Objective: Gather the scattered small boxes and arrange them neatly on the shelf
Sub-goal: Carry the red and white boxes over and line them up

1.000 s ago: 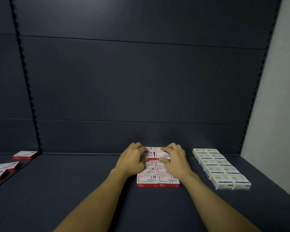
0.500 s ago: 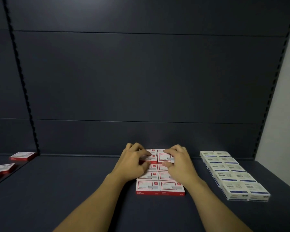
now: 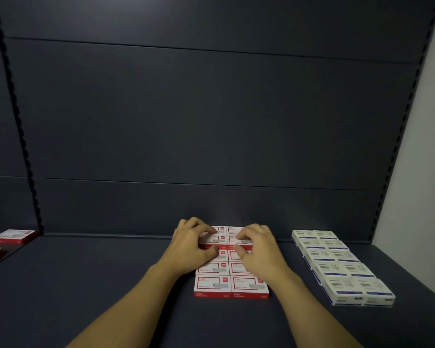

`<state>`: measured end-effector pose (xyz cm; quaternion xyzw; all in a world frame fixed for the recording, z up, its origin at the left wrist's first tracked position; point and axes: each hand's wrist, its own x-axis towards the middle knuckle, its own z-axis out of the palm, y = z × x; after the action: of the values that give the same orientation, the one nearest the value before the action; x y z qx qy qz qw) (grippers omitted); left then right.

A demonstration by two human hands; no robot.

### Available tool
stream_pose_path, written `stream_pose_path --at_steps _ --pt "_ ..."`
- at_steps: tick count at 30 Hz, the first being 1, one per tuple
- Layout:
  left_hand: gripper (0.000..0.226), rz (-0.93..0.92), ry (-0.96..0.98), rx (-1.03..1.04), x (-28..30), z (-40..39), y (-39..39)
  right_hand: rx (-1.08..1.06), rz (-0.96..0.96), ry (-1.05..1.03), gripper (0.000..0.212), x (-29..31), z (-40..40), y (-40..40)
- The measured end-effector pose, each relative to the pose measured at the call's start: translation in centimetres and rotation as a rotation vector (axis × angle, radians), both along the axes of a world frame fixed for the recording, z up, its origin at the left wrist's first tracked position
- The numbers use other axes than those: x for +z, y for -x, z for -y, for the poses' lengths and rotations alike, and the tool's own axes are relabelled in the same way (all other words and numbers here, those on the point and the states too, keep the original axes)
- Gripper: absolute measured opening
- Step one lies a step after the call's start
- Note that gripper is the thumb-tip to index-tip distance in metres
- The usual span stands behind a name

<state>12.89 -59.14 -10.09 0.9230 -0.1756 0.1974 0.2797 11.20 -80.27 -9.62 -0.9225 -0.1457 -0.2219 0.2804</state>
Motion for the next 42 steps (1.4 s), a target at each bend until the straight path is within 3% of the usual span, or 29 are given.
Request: stream_pose_path --at_steps 8,12,16,22,33,42 --pt "0.053 -0.006 0.009 0.016 0.5 0.0 1.1 -0.008 -0.011 0.005 0.025 0.1 0.0 0.2" --pt "0.053 -0.034 0.090 0.084 0.9 -1.0 3.1 -0.017 -0.059 0.037 0.039 1.4 0.1 1.7" --pt "0.050 -0.013 -0.185 0.216 1.5 -3.6 5.3 0.022 -0.067 0.162 0.048 3.2 -0.2 3.2" --pt "0.049 -0.102 -0.406 0.368 2.9 -7.8 9.5 0.126 -0.094 0.270 0.060 4.7 -2.1 5.2" --pt "0.047 -0.198 -0.520 0.593 5.4 -12.5 17.1 0.291 -0.081 0.471 0.052 5.5 -9.0 8.4" --pt "0.047 -0.253 -0.478 0.709 5.8 -18.2 23.0 0.343 -0.139 0.554 0.057 6.8 -14.8 11.9"
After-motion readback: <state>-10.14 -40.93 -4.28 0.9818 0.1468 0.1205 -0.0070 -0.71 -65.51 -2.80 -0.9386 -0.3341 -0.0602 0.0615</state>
